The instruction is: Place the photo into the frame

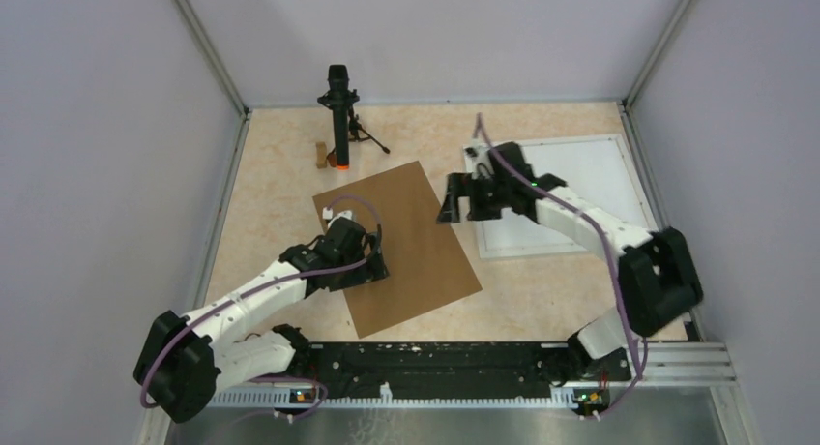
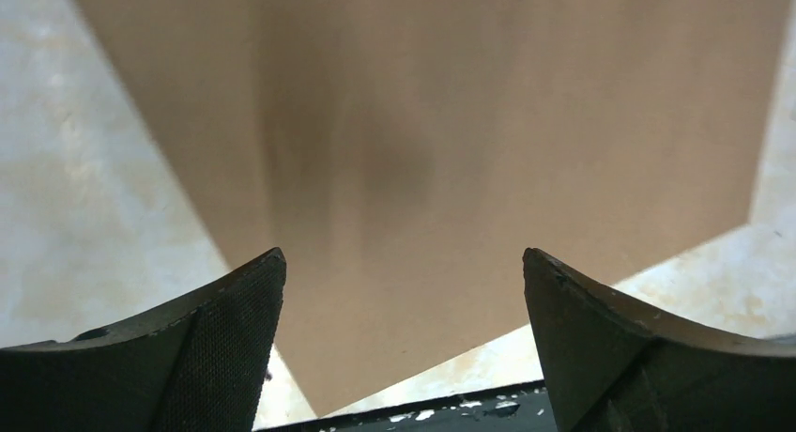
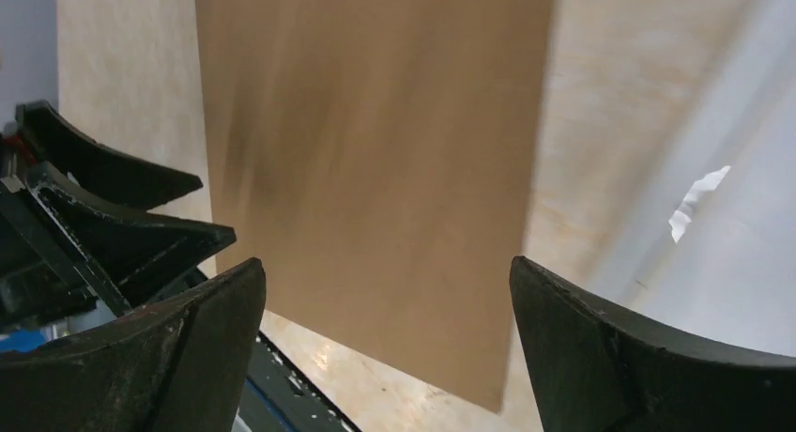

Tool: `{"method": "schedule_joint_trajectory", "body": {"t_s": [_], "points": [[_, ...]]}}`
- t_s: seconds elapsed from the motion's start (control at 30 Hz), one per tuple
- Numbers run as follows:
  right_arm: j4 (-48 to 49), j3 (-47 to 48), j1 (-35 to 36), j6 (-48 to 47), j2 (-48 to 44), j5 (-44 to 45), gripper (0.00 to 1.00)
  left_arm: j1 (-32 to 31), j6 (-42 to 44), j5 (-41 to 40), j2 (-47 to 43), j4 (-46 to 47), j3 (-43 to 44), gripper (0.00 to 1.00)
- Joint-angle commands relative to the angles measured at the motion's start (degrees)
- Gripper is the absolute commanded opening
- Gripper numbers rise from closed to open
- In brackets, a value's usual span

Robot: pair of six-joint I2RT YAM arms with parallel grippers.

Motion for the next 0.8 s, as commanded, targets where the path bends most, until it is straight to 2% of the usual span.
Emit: {"method": "schedule_joint_trajectory", "body": {"t_s": [0.0,0.2,0.53,0.67,0.77], "points": [[-5.6,12.3,8.9,-3.9,14.4,-0.8,0.99,0.1,-11.5,-7.2,-1.8,-5.6,-1.8,0.98],[-8.9,16.6,10.7,-2.1,22.4,5.9,0.99,0.2,-16.1,-10.6,0.9,-10.3,-1.9,0.98],[-9.3,15.2,10.7,-3.5,27.2,11.6,0.98,6.2,-16.4,-5.4,1.3,-0.3,-8.6,0.99],[-7.8,14.1,10.7,-2.9,27.8,8.8,0.98,7.8,-16.9,-1.0,3.2,4.5,-11.6,0.98],[-3.2,11.5,10.7,-0.4,26.3,0.1,0.96,7.9,-16.7,2.5,3.4,8.3,-13.2,0.98]]}}
